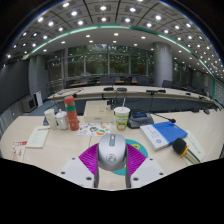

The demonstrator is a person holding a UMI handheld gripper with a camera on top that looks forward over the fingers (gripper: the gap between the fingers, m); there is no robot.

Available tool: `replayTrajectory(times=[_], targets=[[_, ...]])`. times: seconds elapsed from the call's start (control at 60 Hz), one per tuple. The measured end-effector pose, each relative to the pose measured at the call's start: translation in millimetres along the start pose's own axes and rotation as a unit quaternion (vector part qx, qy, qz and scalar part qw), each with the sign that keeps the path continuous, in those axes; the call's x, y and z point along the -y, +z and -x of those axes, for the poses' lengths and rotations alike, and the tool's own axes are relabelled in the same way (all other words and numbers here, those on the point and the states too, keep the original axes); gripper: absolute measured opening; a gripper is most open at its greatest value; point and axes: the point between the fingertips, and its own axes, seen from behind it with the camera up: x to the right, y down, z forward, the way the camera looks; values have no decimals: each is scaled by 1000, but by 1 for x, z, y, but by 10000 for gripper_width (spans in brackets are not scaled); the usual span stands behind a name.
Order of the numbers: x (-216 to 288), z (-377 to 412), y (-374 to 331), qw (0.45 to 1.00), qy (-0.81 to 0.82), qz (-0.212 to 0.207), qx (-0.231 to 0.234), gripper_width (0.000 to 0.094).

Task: Arrange mouse

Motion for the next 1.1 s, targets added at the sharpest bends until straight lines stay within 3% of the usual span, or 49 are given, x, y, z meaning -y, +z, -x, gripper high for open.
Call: replayTrajectory(times=[0.083,0.167,0.433,0.583,0.65,0.767,1.1], targets=[[30,-11,39,1000,14,-13,-12,356],[27,-28,82,999,17,-5,-28,355],[-70,-57,168,994,32,97,-45,362],[-105,-61,178,987,62,141,-42,474],[-110,-65,173,986,65,146,-40,550],[-95,-71,152,988,43,140,-48,868],[-38,-49,-14,993,19,113,-41,857]])
